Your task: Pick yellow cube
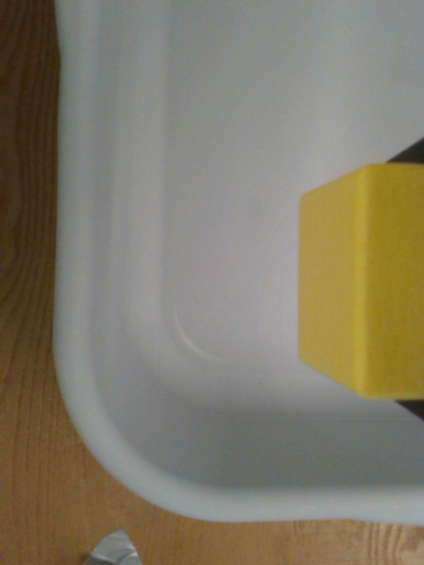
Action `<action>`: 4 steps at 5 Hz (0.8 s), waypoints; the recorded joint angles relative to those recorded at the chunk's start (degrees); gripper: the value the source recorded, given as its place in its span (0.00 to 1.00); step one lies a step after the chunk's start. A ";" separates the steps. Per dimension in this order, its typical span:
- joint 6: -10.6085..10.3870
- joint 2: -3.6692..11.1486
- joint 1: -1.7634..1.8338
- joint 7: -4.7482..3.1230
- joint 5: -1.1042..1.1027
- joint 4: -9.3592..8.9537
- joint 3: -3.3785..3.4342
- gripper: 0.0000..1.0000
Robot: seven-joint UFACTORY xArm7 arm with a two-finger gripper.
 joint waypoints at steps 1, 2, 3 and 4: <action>0.00 0.00 0.00 0.00 0.00 0.00 0.00 1.00; 1.51 -0.35 0.01 0.05 0.02 1.16 0.02 1.00; 1.51 -0.35 0.01 0.05 0.02 1.16 0.02 1.00; 2.63 -0.62 0.02 0.09 0.04 2.02 0.04 1.00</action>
